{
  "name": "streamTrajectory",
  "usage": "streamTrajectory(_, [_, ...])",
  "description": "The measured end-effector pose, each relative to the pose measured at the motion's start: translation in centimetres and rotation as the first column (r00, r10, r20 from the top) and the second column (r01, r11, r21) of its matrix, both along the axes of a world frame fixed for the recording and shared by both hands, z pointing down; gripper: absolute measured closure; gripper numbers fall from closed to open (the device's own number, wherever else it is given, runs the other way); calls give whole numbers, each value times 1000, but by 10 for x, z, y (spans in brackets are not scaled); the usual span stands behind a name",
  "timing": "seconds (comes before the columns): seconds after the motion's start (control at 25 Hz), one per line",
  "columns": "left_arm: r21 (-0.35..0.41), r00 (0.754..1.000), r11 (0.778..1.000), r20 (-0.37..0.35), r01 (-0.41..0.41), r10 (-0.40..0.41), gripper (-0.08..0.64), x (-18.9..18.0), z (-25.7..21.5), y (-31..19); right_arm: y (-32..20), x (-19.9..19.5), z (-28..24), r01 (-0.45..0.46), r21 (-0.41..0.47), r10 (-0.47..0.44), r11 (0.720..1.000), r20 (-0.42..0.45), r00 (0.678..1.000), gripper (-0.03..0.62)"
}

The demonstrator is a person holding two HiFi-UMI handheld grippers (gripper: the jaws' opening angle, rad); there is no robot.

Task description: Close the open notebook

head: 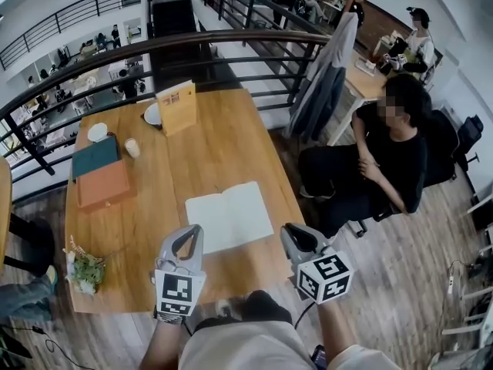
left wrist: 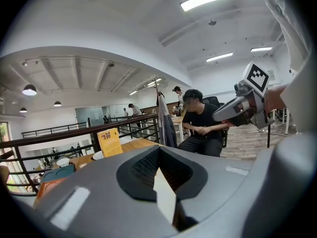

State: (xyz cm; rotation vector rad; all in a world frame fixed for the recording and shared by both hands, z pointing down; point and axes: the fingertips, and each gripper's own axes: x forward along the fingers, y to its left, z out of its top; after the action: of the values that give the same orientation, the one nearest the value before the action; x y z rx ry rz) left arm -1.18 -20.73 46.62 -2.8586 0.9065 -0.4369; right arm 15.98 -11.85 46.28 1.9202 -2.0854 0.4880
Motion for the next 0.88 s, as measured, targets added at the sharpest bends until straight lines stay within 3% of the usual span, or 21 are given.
streamTrajectory(0.48, [-33, 999, 999, 35, -13, 15, 554, 23, 16, -11, -7, 23, 38, -22, -52, 23, 998, 31, 999, 537])
streamTrajectory(0.88, [-86, 998, 996, 55, -22, 27, 554, 55, 40, -22, -17, 39, 83, 3, -114, 9, 993, 110, 994, 532])
